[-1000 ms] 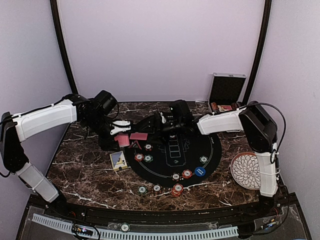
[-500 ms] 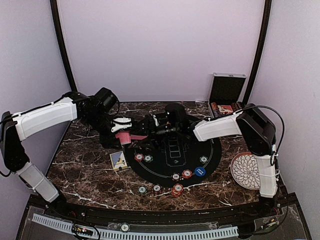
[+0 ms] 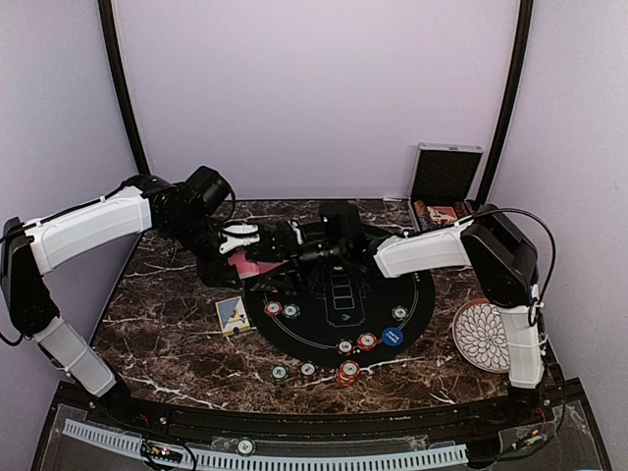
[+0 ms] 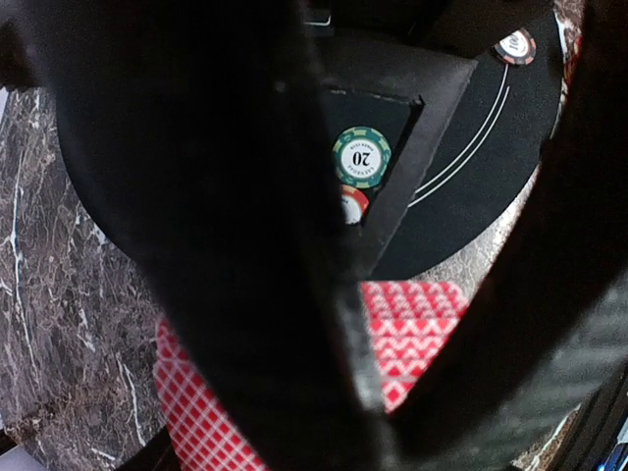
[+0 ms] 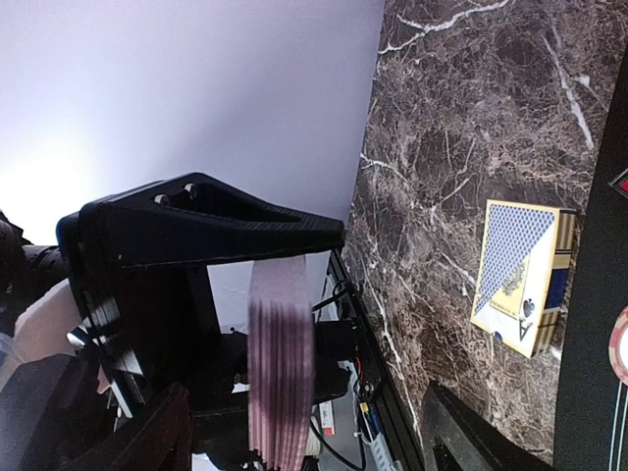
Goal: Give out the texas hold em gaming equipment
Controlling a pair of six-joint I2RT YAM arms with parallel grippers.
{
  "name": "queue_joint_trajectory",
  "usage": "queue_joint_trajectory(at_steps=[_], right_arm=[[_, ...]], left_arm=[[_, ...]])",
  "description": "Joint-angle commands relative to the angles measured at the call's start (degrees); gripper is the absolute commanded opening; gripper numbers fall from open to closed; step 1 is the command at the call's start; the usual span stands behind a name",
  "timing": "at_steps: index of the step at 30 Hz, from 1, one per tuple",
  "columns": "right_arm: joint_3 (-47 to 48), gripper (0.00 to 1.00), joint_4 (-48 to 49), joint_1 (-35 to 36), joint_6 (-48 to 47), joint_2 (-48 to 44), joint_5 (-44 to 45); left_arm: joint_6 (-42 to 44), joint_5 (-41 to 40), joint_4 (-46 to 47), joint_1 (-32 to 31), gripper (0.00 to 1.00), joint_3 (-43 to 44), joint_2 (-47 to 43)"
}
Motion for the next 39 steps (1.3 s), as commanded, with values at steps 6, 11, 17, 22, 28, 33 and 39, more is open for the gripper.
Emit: queue_joint_trajectory(at_steps=[6,11,17,22,28,33,39], right_arm=[[5.6,0.82,3.7,1.9,2.1,3.9,-1.5],[6.3,0.81,5.5,2.0,4.0,5.9,-1.0],[2.3,0.81,18.1,1.7,11.2,6.1,-1.2],[3.1,0.8,17.3,1.7,10.8,6.4,-1.1],[4.8,0.8,15.8,2.3,11.6,8.4,-0.8],[7.1,0.79,10.5,2.4,9.3,9.7,0.5],[6.9,0.76,9.2,2.2,9.2,9.9,2.5]], left_arm=[[-0.9,2.1,-1.6,0.2,0.12,4.2,1.4],[-1.3,2.4,-1.8,0.2,0.11,4.8,1.4],[-1.6,2.9,-1.8,0.2,0.11,4.4,0.6],[-1.8,3.1,-1.9,0.2,0.1,4.4,0.8],[-2.0,3.6,-2.0,0.1,0.1,5.2,1.1],[-2.2,3.8,-2.4,0.2,0.1,5.6,1.2],[-2.1,3.7,-2.8,0.1,0.1,5.1,0.8]])
